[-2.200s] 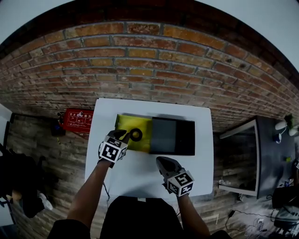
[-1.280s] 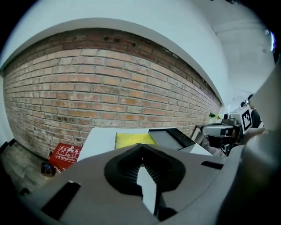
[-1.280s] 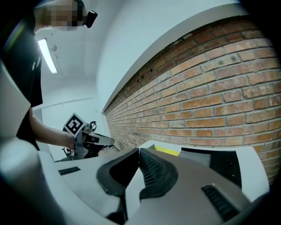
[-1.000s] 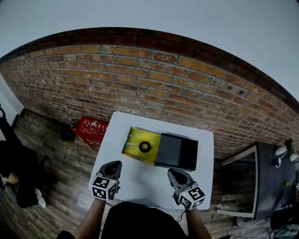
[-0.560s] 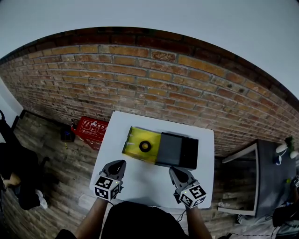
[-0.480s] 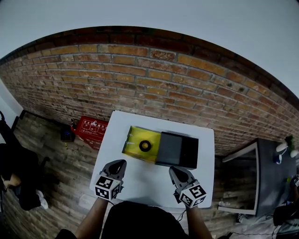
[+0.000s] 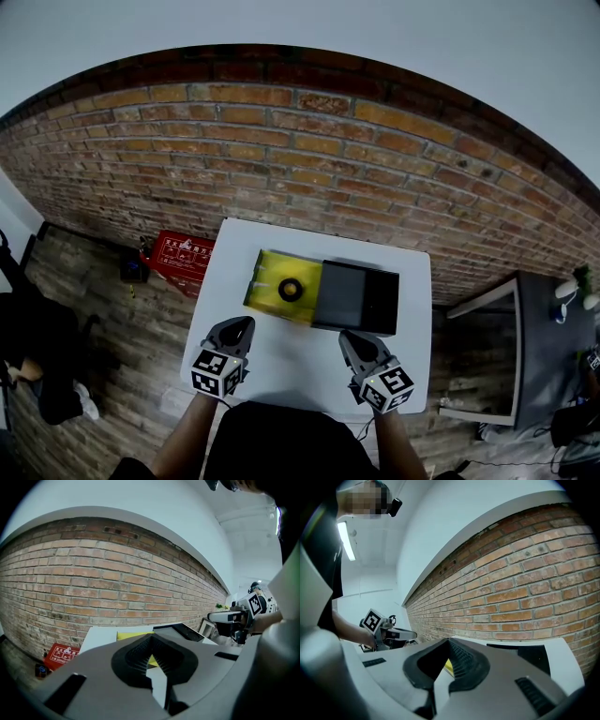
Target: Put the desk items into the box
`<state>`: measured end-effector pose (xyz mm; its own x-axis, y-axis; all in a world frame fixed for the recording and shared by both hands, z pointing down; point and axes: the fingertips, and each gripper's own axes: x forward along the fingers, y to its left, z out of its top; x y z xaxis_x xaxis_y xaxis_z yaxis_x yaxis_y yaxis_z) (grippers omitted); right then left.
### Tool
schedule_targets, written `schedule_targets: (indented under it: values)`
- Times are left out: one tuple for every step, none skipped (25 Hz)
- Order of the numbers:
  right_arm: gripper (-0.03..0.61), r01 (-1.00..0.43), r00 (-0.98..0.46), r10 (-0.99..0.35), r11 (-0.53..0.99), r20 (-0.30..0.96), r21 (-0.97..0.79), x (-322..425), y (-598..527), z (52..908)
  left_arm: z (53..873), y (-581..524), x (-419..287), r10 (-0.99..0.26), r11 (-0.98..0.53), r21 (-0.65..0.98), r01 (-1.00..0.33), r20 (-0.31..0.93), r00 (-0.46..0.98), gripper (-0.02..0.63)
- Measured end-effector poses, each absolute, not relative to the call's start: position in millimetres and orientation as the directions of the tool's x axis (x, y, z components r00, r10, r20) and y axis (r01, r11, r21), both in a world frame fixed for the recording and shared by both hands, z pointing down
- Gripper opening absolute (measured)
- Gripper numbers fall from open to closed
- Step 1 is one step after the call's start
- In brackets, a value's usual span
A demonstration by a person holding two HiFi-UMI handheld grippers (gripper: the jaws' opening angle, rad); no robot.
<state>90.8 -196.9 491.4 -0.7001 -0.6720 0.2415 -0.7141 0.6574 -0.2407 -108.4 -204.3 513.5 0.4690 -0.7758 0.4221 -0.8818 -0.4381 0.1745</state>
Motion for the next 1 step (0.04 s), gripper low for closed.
schedule_targets:
  values:
    - [0.021,-0.715,-0.700,-0.673,0.657,0.241,-0.242,90.3,-198.4,491.4,514.4,-205.8,-108.3,-0.774,-0.440,0.174,-0.881,0.425,0.470,0.014]
